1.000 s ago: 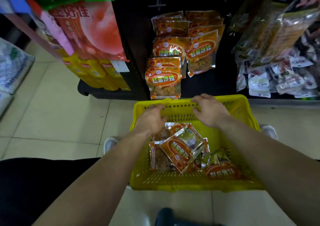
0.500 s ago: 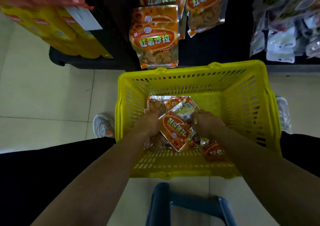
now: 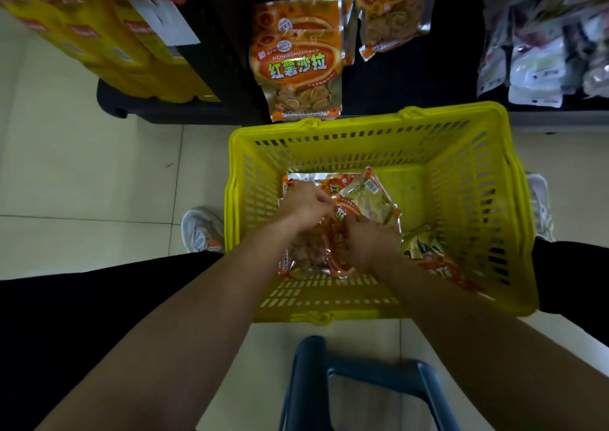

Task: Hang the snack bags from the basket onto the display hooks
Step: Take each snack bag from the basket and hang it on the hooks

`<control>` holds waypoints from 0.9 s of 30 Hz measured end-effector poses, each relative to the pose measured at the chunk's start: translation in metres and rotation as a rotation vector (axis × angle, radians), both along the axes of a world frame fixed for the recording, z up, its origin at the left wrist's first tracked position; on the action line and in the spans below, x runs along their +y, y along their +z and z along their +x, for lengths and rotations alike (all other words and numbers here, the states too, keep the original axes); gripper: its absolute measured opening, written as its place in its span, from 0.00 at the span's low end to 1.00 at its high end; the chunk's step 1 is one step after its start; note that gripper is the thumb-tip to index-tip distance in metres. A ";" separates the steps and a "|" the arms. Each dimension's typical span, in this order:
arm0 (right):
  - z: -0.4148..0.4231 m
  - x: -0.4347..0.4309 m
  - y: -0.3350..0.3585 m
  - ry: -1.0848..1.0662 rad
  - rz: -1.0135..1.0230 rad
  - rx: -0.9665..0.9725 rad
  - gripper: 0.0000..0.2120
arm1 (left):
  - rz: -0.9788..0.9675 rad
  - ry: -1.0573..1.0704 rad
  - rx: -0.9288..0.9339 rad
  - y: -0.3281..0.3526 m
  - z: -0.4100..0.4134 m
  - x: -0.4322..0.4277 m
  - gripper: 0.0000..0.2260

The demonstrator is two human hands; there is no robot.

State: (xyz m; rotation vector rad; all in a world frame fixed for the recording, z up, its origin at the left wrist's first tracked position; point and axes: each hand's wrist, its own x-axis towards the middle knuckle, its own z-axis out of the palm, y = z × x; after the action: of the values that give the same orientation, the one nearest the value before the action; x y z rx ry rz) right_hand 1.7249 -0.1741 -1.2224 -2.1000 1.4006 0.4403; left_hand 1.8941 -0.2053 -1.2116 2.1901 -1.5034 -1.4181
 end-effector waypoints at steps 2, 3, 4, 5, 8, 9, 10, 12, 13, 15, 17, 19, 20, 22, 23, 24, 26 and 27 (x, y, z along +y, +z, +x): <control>-0.010 -0.007 0.012 0.009 -0.073 0.044 0.15 | -0.046 0.072 0.064 0.007 0.000 0.001 0.06; -0.017 -0.013 0.020 0.001 -0.115 0.065 0.13 | -0.076 0.100 0.069 0.008 0.001 0.001 0.06; -0.025 -0.020 0.027 -0.016 -0.160 0.075 0.12 | -0.094 0.108 0.055 0.008 0.003 0.003 0.06; -0.035 -0.027 0.036 -0.039 -0.206 0.073 0.12 | -0.091 0.092 0.023 0.007 0.006 0.005 0.06; -0.064 -0.051 0.058 -0.116 -0.335 0.064 0.11 | 0.017 -0.078 -0.115 -0.005 0.013 0.016 0.10; -0.072 -0.058 0.063 -0.136 -0.369 0.068 0.10 | 0.052 -0.141 -0.166 -0.009 0.013 0.020 0.12; -0.079 -0.064 0.067 -0.154 -0.390 0.072 0.10 | 0.066 -0.191 -0.200 -0.012 0.013 0.024 0.15; -0.091 -0.073 0.071 -0.181 -0.396 0.071 0.11 | 0.056 -0.262 -0.212 -0.020 0.010 0.028 0.19; -0.095 -0.076 0.070 -0.190 -0.388 0.067 0.11 | 0.069 -0.284 -0.198 -0.024 0.008 0.027 0.23; -0.102 -0.077 0.062 -0.200 -0.376 0.060 0.11 | 0.113 -0.323 -0.188 -0.029 0.003 0.026 0.30; -0.104 -0.076 0.052 -0.205 -0.380 0.043 0.09 | 0.113 -0.387 -0.242 -0.034 -0.001 0.023 0.33; -0.104 -0.076 0.045 -0.226 -0.380 0.007 0.08 | 0.096 -0.430 -0.287 -0.037 -0.005 0.019 0.31; -0.104 -0.077 0.043 -0.235 -0.381 -0.009 0.08 | 0.085 -0.454 -0.299 -0.037 -0.008 0.017 0.29; -0.103 -0.080 0.041 -0.253 -0.384 -0.026 0.06 | 0.077 -0.495 -0.291 -0.037 -0.013 0.012 0.26; -0.102 -0.082 0.041 -0.261 -0.382 -0.027 0.05 | 0.084 -0.488 -0.262 -0.037 -0.016 0.011 0.25; -0.101 -0.084 0.042 -0.267 -0.377 -0.026 0.05 | 0.092 -0.469 -0.227 -0.035 -0.019 0.010 0.24; -0.099 -0.089 0.048 -0.261 -0.370 -0.026 0.06 | 0.099 -0.435 -0.168 -0.028 -0.024 0.010 0.19; -0.099 -0.091 0.052 -0.253 -0.370 -0.030 0.07 | 0.105 -0.416 -0.146 -0.024 -0.024 0.010 0.17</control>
State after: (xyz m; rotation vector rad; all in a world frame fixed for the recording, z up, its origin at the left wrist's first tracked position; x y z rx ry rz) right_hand 1.6261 -0.2648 -1.1706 -2.1531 1.8126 0.0480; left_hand 1.8697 -0.1955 -1.2359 2.1673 -2.0779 -1.5011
